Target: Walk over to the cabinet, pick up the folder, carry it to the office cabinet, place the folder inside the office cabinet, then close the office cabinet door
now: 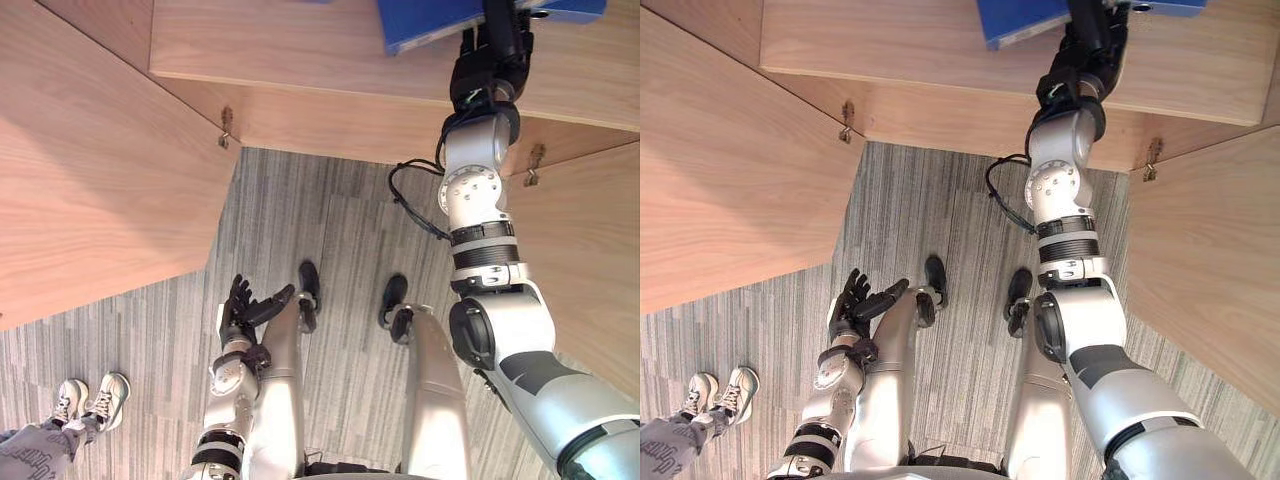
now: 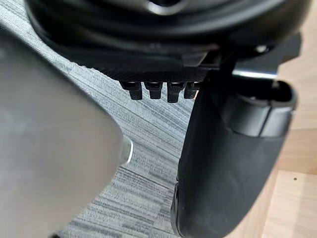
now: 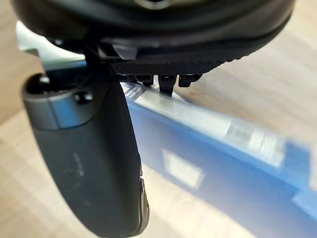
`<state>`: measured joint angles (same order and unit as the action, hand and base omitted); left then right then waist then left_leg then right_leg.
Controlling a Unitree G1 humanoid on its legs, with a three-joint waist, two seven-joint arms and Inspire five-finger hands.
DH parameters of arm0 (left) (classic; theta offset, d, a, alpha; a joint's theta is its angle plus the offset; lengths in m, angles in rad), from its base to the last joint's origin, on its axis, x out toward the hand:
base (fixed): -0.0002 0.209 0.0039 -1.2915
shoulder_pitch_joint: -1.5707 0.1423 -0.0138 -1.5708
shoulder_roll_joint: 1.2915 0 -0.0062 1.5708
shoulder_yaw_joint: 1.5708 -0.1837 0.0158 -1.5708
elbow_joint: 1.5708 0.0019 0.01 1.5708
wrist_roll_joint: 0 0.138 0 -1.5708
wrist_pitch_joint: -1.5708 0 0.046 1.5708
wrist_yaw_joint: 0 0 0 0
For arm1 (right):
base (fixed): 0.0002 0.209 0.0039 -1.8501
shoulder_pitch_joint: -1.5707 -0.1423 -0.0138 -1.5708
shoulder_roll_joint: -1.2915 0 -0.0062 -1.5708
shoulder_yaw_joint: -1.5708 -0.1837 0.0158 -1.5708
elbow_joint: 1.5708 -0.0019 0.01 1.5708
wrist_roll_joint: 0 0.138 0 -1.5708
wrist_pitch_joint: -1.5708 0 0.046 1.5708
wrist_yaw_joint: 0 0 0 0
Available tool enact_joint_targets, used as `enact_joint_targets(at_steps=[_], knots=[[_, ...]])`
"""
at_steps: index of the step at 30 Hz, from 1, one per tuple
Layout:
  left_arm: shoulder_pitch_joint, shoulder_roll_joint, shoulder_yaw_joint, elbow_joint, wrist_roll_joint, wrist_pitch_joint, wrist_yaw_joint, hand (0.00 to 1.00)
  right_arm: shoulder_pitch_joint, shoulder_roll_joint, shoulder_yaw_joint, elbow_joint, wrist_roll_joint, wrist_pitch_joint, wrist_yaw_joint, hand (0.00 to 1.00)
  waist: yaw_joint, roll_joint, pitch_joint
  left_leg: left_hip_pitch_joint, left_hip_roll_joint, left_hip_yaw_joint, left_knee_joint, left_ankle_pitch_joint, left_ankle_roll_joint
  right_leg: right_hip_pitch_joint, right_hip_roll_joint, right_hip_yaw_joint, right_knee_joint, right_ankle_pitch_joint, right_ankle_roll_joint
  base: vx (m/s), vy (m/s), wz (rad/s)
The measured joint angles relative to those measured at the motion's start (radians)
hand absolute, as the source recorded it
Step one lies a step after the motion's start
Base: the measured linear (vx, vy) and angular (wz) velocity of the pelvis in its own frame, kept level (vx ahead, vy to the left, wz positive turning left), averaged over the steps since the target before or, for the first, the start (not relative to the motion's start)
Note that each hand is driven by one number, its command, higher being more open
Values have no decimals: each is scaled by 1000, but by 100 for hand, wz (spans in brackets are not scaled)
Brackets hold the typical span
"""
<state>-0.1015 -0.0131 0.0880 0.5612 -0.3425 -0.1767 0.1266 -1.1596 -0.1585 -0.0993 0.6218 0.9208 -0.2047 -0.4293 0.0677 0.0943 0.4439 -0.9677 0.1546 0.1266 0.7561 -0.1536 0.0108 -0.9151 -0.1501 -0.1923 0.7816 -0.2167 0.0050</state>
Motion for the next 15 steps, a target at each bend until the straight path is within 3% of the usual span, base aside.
enact_joint_targets(at_steps=[6, 10, 15], knots=[[-5, 10, 2, 35, -9, -7, 0, 100, -6, -53, 120, 61, -27, 42, 38, 100, -14, 0, 0, 19, 6, 8, -26, 7, -1, 18, 11, 1, -37, 16, -1, -11, -30, -5], [-5, 22, 1, 58, -13, -11, -5, 100, -5, -149, 239, 117, -158, 109, 124, 100, -31, 0, 0, 23, 6, 10, -38, 16, -1, 21, 12, 1, -51, 26, -1, -27, -18, 0], [-5, 33, -5, 76, -13, -20, -26, 100, 22, -245, 322, 125, -294, 133, 239, 100, -33, 0, 0, 32, 6, 11, -54, 24, -2, 27, 14, -1, -62, 30, -3, -26, -36, 1]])
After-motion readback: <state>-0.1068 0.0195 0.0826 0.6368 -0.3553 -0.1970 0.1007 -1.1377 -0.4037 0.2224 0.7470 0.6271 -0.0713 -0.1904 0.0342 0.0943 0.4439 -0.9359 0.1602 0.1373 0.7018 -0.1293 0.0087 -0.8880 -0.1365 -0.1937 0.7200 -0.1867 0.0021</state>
